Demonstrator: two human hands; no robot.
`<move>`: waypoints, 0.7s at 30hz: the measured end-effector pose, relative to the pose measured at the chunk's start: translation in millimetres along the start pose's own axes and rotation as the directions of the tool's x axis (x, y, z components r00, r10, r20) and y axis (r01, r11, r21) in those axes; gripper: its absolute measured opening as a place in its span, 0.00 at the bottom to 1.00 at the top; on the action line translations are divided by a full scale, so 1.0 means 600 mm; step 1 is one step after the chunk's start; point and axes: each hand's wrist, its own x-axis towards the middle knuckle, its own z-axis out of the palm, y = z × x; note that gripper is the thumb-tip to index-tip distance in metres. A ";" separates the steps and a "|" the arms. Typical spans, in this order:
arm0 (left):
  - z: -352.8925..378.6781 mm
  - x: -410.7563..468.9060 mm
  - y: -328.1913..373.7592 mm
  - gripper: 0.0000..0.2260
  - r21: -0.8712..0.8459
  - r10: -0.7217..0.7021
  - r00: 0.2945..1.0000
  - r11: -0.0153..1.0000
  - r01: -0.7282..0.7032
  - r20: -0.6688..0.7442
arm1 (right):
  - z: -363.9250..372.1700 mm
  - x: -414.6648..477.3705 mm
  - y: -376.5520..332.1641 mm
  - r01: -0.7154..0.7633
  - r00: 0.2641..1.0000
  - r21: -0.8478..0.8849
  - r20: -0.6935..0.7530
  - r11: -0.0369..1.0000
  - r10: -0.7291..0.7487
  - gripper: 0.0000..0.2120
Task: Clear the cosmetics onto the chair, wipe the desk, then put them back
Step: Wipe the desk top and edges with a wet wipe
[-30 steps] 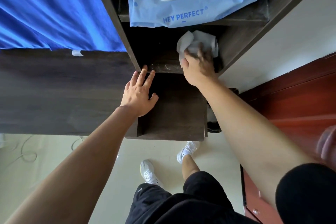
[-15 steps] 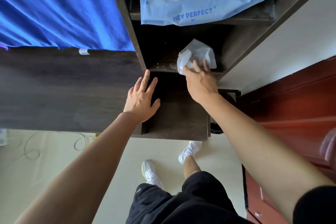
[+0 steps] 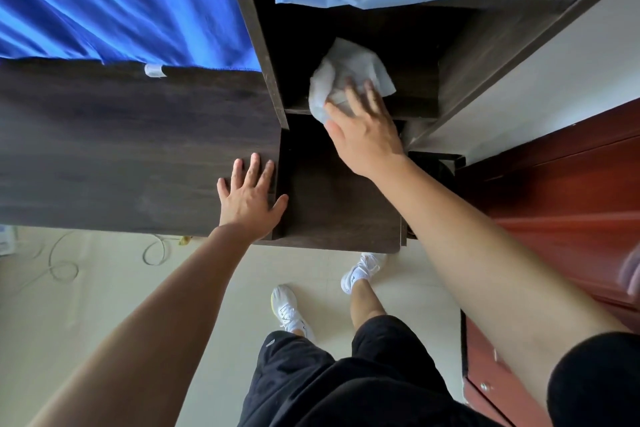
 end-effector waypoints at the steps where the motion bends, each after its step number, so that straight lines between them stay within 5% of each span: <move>1: 0.000 0.000 0.001 0.33 0.000 -0.001 1.000 1.000 0.001 0.001 | -0.002 -0.005 0.009 -0.019 1.000 0.022 0.004 1.000 0.019 0.22; 8: -0.008 0.005 -0.006 0.35 -0.003 0.020 0.999 1.000 -0.020 0.025 | -0.015 0.073 -0.030 -0.180 0.981 0.156 -0.040 0.971 0.188 0.20; 14: -0.009 0.010 -0.009 0.36 0.009 0.026 0.998 1.000 -0.027 0.050 | -0.012 0.135 -0.060 -0.088 0.995 0.039 0.056 0.995 0.086 0.21; 21: -0.007 0.018 -0.010 0.36 -0.002 0.020 0.998 1.000 -0.020 0.055 | -0.039 0.077 -0.027 -0.086 0.985 0.204 -0.131 0.975 0.114 0.19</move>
